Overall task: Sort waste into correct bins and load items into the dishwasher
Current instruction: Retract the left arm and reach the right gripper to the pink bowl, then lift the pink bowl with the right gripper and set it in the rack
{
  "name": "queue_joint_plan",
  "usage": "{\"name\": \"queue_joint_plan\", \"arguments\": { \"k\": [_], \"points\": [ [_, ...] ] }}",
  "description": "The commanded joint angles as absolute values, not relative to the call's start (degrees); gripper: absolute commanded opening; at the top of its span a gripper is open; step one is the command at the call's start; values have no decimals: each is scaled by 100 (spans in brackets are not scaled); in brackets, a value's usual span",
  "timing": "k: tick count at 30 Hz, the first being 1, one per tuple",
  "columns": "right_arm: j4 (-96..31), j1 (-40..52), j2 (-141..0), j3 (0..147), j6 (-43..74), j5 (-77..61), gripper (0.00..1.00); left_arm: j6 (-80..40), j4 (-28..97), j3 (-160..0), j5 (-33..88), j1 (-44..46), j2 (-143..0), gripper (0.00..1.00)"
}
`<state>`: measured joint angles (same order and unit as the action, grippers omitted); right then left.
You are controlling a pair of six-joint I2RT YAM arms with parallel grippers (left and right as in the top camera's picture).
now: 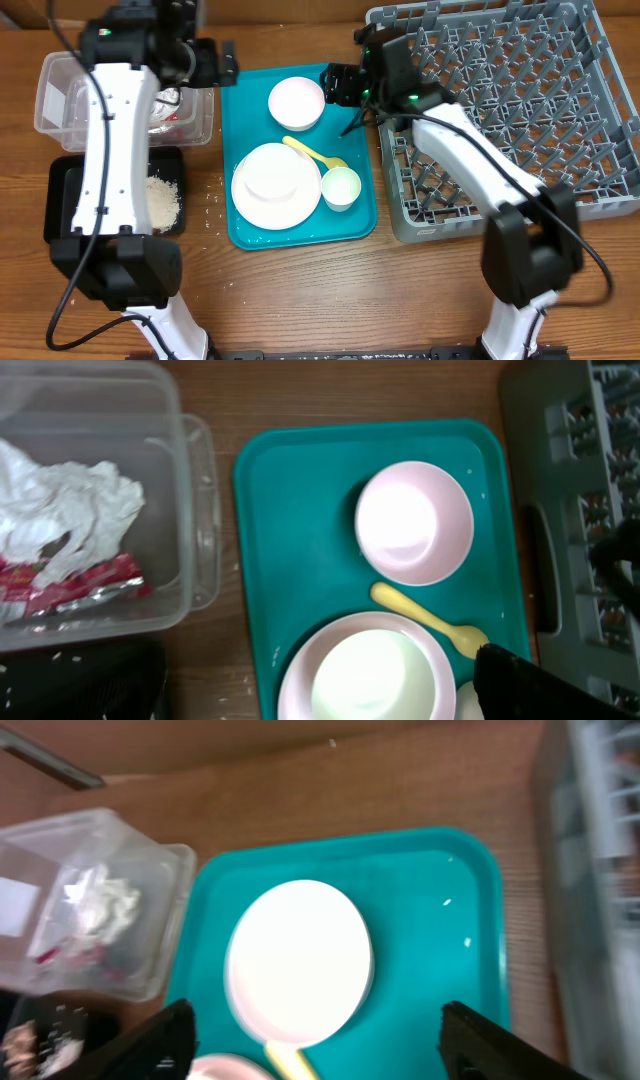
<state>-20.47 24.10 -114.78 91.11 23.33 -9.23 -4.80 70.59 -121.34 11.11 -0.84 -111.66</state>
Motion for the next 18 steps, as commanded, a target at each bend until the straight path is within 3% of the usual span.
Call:
{"name": "queue_joint_plan", "arguments": {
  "k": [1, 3, 7, 12, 13, 18],
  "points": [
    [-1669, 2495, -12029, 9308, 2681, -1140, 77, -862, 7065, -12234, 1317, -491, -11122, 100],
    [-1546, 2534, -12328, 9308, 2834, -1142, 73, -860, 7076, -12230, 1315, -609, -11122, 100],
    [-1319, 2545, -12818, 9308, 3028, -1238, 55, -858, 7116, -12226, 1291, -635, -11122, 100],
    [-1253, 2545, -12999, 9308, 3026, -1319, 10, -860, 7116, -12226, 1291, -635, -11122, 100],
    [-1260, 2545, -12999, 9308, 3026, -1317, 5, -860, 7116, -12226, 1291, -635, -11122, 100],
    [-1435, 2532, -12820, 9406, 2954, -1313, 4, -860, 7113, -12226, 1293, -635, -11122, 100]
  ]
}}
